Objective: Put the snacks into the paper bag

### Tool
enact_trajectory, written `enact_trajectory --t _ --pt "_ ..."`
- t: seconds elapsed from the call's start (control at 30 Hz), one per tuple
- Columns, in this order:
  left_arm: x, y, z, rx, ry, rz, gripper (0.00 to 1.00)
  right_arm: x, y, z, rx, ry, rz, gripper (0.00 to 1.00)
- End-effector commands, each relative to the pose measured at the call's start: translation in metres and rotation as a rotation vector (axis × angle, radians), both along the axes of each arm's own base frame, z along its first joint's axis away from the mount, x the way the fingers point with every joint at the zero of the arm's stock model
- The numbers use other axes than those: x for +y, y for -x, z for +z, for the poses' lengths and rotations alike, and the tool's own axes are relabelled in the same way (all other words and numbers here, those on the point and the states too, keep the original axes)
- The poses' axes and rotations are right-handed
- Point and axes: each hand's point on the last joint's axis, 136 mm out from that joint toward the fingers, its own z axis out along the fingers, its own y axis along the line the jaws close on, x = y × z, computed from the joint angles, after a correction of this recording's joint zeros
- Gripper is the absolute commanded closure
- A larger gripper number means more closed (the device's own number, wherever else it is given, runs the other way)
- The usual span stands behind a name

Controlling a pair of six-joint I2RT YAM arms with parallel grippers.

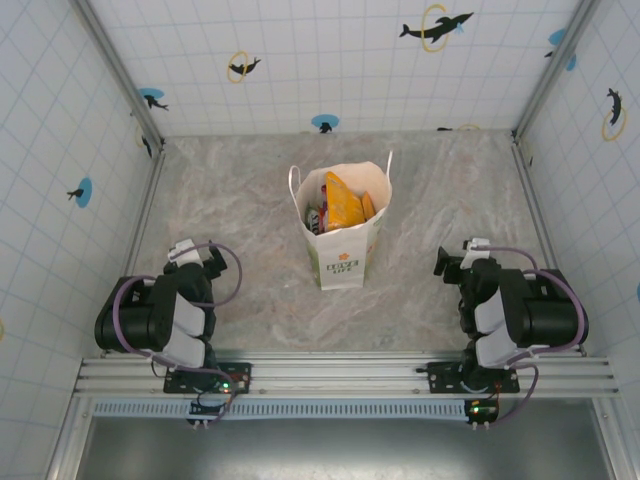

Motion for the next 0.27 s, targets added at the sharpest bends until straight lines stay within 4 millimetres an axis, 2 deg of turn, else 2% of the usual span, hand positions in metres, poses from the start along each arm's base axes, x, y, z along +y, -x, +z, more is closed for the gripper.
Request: enact_trajectory --t 0.0,0.23 --pt "0.0011 0.0080 -0.0056 0.021 -0.015 0.007 0.02 -0.0013 -0.0013 0.0084 -0.038 0.014 -0.006 0.01" --pt "0.0012 0.0091 -0.0052 0.020 -0.017 0.007 0.02 -0.0015 -0.0016 0.0095 -0.043 0.005 -0.004 0.01"
